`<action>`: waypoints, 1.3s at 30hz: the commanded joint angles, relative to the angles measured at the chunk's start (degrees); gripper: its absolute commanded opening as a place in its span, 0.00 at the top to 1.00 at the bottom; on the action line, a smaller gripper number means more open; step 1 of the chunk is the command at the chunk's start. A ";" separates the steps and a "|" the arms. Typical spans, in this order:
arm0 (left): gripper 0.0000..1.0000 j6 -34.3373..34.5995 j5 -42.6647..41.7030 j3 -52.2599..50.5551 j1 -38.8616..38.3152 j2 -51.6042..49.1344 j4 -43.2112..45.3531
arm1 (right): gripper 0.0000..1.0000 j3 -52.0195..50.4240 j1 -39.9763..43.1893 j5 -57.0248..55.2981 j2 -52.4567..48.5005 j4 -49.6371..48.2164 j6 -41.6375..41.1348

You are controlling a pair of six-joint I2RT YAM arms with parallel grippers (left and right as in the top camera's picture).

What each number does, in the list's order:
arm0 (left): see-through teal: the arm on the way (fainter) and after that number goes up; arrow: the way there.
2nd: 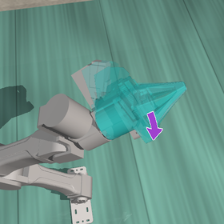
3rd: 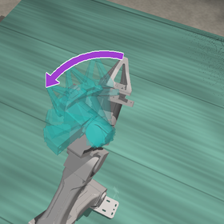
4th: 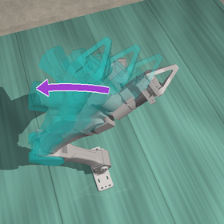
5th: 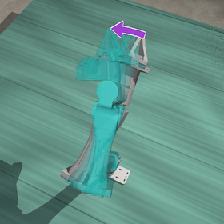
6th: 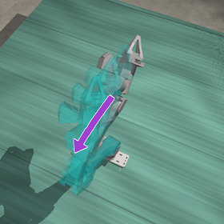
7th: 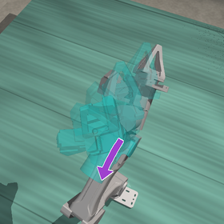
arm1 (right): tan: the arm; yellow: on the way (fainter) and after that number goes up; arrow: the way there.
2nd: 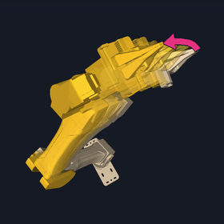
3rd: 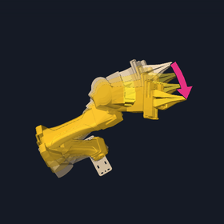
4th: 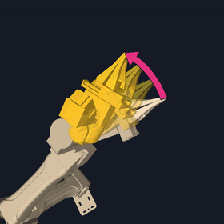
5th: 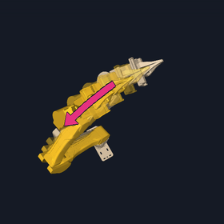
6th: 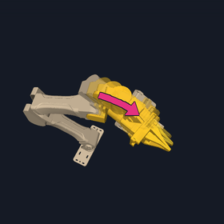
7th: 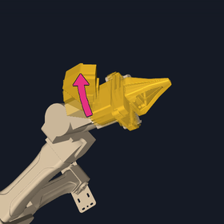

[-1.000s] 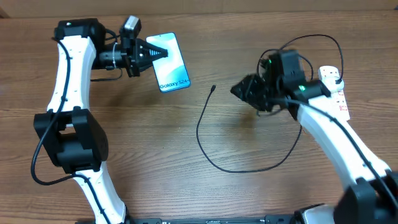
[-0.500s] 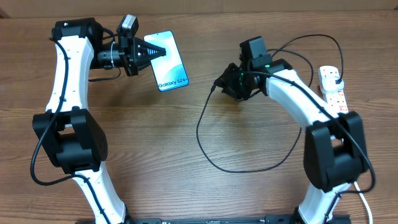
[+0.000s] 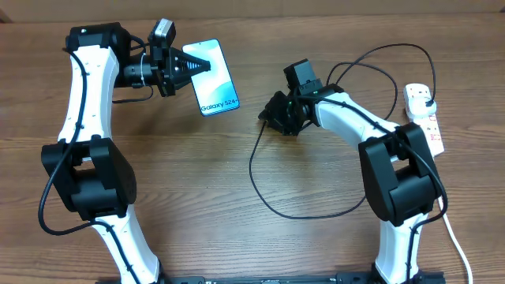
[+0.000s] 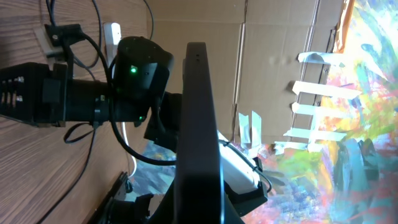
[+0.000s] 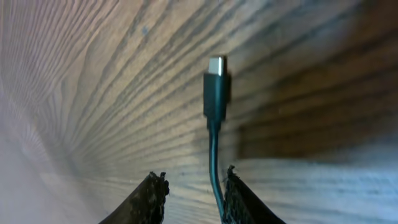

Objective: Plug charger to phone and switch on socket
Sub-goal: 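Close the right gripper on the black cable's USB-C plug, then carry the USB-C plug with the right gripper to the phone's bottom edge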

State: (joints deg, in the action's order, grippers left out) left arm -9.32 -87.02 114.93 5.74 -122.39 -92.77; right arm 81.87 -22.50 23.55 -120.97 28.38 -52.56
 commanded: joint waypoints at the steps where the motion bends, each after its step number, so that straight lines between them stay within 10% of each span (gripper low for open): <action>1: 0.96 0.39 -2.78 1.09 0.09 0.59 0.02 | 0.67 1.46 0.07 -0.59 -0.90 -1.46 -0.42; 23: 0.96 0.39 -2.38 1.09 0.09 0.59 0.02 | 0.69 1.33 -0.07 -4.50 -6.47 -3.02 1.68; 32: 0.96 0.39 -2.38 1.09 0.09 0.59 0.02 | 0.96 1.36 -0.04 -3.96 -7.85 -2.19 4.70; 39: 0.95 0.39 -1.25 1.09 0.09 0.59 0.07 | 0.96 1.36 0.96 0.17 -7.85 -1.97 11.63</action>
State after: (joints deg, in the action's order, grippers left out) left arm -9.30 -86.96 114.93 5.74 -122.39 -92.77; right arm 83.72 -22.26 21.91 -125.64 25.52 -45.65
